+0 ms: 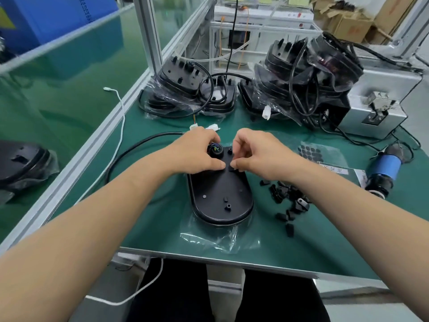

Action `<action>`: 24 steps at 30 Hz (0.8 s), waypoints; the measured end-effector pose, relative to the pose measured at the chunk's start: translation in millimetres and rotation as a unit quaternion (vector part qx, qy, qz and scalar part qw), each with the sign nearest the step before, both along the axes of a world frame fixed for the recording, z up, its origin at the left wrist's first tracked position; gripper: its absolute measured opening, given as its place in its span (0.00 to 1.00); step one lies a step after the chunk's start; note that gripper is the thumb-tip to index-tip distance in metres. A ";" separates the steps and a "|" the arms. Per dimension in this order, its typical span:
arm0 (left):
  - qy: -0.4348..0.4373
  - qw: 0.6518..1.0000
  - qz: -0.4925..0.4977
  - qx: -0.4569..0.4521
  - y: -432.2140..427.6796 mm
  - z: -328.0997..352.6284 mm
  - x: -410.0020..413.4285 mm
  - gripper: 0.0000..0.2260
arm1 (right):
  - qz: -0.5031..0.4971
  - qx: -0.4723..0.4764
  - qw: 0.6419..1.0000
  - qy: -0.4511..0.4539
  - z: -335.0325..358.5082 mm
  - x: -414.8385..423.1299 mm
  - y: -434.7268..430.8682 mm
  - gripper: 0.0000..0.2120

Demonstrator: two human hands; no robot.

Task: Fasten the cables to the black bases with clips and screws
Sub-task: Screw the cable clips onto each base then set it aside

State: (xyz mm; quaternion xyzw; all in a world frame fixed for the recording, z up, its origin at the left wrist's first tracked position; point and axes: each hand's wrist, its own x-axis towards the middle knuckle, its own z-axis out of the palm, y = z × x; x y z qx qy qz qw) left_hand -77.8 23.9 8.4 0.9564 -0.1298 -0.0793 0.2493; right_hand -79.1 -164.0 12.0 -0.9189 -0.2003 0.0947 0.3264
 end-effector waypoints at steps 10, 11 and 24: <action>0.004 1.000 -0.010 0.007 -3.5 -0.3 -2.4 0.26 | 0.000 -0.128 0.991 -0.036 18.3 -7.9 11.4 0.14; 0.006 1.000 -0.011 0.006 -3.7 -0.2 -2.1 0.26 | -0.002 -0.133 0.991 -0.032 20.2 -7.6 12.5 0.14; 0.041 0.999 0.020 -0.026 -6.5 -1.8 1.1 0.24 | -0.039 -0.115 0.990 0.067 27.1 0.5 22.4 0.09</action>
